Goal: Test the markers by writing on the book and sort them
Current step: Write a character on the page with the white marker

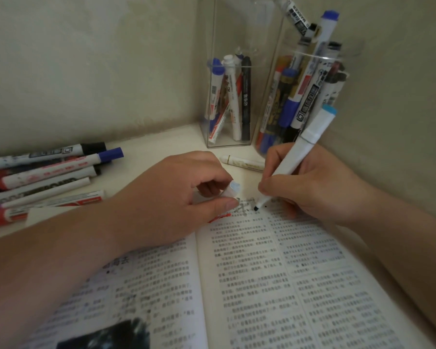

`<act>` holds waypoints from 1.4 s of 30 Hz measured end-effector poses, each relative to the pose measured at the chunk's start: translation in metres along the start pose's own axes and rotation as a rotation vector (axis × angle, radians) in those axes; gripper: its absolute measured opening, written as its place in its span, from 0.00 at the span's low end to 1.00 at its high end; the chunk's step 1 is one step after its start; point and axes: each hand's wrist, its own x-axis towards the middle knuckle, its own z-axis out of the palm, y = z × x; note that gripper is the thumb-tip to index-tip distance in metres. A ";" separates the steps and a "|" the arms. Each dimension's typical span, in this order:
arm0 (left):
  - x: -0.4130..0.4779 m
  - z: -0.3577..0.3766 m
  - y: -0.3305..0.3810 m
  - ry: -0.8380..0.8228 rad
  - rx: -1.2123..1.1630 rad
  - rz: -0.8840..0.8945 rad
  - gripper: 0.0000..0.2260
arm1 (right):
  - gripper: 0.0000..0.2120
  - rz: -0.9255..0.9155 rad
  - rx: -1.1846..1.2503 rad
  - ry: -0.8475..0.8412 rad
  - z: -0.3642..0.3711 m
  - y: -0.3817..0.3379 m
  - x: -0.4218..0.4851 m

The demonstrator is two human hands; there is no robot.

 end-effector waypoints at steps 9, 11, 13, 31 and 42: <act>0.000 -0.001 0.000 -0.066 0.022 0.072 0.13 | 0.07 -0.212 0.436 0.025 0.007 -0.003 -0.002; 0.000 0.000 0.000 -0.050 0.037 0.121 0.14 | 0.06 -0.202 0.368 -0.020 0.008 -0.004 -0.004; -0.001 0.002 0.000 -0.018 0.049 0.161 0.15 | 0.07 -0.197 0.157 -0.036 0.008 -0.006 -0.007; -0.001 0.001 0.002 -0.014 -0.007 0.112 0.07 | 0.11 -0.412 0.018 -0.006 0.017 -0.009 -0.008; -0.005 0.002 0.002 -0.019 -0.014 0.101 0.08 | 0.09 -0.420 -0.093 0.164 0.031 -0.013 -0.015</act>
